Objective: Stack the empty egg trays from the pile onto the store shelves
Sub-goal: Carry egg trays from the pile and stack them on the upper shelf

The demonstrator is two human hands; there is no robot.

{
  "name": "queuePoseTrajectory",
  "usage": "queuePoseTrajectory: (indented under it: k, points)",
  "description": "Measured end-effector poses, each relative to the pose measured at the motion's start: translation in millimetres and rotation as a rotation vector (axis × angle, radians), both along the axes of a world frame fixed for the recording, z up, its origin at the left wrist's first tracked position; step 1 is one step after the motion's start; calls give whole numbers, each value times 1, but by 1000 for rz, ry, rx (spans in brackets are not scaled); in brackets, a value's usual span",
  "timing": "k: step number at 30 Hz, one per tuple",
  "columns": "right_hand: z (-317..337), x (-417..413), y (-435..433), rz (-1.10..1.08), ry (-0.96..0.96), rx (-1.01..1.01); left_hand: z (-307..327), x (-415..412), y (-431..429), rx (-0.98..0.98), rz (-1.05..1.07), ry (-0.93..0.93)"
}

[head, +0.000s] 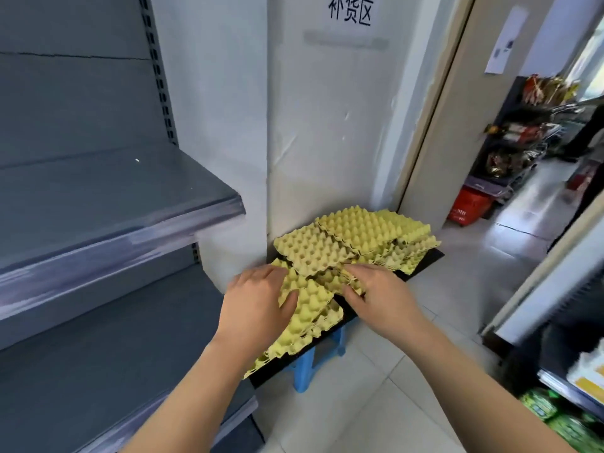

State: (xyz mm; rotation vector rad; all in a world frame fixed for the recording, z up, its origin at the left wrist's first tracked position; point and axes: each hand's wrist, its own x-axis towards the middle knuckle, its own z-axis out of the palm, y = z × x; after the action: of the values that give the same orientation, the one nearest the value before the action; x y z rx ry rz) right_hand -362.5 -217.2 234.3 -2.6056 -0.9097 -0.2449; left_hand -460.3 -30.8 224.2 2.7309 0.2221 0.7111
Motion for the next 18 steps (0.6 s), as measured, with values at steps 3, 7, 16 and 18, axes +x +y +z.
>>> queuePoseTrajectory:
  k: [3, 7, 16, 18]
  points:
    - [-17, 49, -22, -58, 31, -11, -17, 53, -15, 2, -22, 54]
    - [-38, 119, -40, -122, 75, -44, -37, 127, -28, -2, -39, 110]
    - [-61, 281, -62, -280, 201, -81, -72, 310, -32, -6, -79, 275]
    - [-67, 313, -67, -303, 209, -71, -79, 346, -36, -13, -93, 307]
